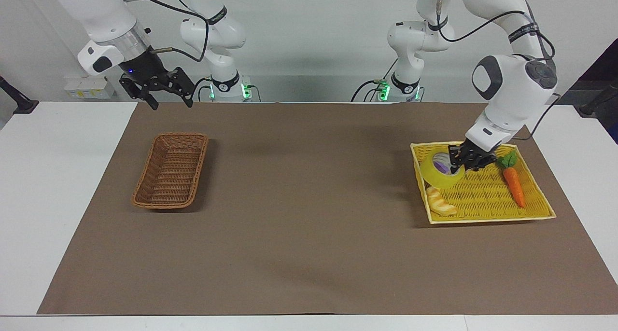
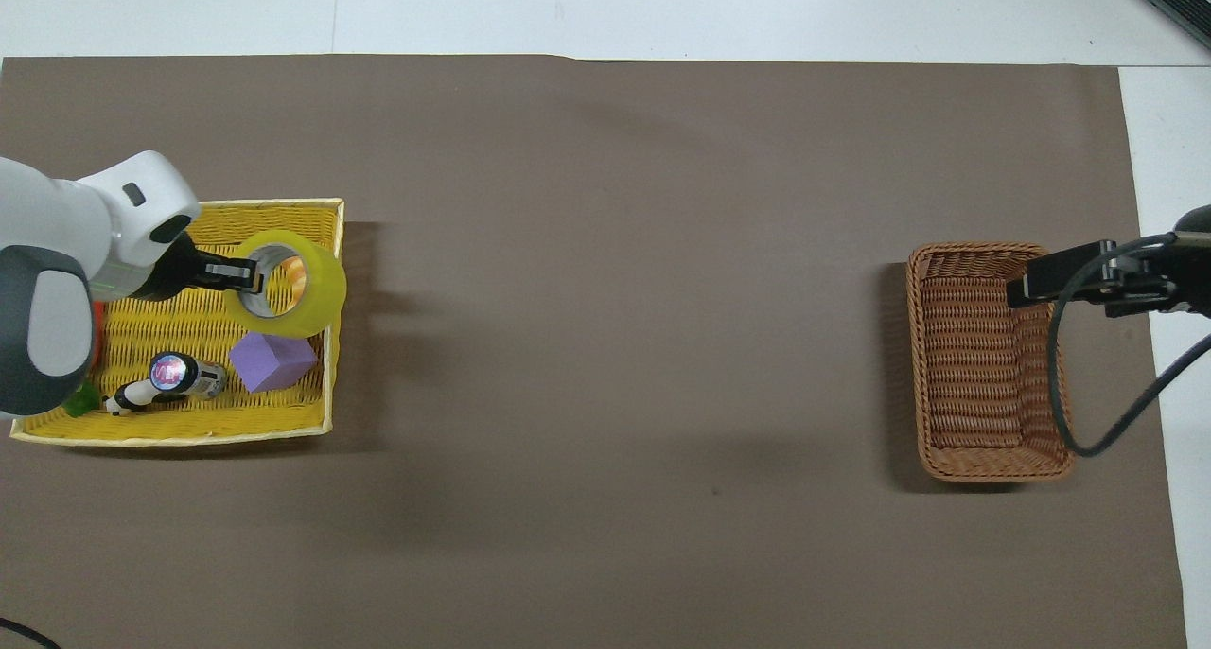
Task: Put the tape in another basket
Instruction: 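Grasp and lift the tape with the left gripper while the right gripper approaches, then carry the tape toward the right gripper and let the right gripper grasp it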
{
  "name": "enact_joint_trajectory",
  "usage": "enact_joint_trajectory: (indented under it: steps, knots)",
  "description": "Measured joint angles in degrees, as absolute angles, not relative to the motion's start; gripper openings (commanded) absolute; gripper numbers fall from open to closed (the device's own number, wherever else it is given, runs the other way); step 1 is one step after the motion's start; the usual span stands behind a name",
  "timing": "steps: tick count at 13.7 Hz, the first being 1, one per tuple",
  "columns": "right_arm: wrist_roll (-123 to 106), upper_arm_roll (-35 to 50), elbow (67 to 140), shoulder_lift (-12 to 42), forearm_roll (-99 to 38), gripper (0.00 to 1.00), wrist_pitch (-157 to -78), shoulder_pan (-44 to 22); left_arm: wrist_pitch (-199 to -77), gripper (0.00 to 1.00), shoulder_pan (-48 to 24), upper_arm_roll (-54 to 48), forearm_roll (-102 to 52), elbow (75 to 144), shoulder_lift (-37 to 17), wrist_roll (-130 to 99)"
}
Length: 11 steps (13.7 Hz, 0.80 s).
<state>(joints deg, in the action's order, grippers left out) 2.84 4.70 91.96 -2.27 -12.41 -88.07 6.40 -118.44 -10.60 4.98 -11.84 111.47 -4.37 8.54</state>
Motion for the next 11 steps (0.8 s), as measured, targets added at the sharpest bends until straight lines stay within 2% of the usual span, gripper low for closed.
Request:
enact_joint_trajectory:
  steps: [4, 6, 11]
  knots:
    - [2.77, 4.78, 99.82, -3.45, -22.68, 1.0, -95.8, 6.09, -118.45, 0.0, -15.76, 4.96, -23.89, 111.69, -4.45, 6.13]
    - [2.74, 4.94, 104.77, -3.35, -28.5, 1.0, -102.36, 4.64, -118.44, 0.0, -17.73, 4.98, -28.99, 111.72, -4.43, 5.88]
    - [2.74, 5.27, 112.61, -0.41, -38.88, 1.0, -116.44, -3.83, -118.44, 0.0, -23.68, 4.92, -33.14, 111.85, -4.06, -0.62]
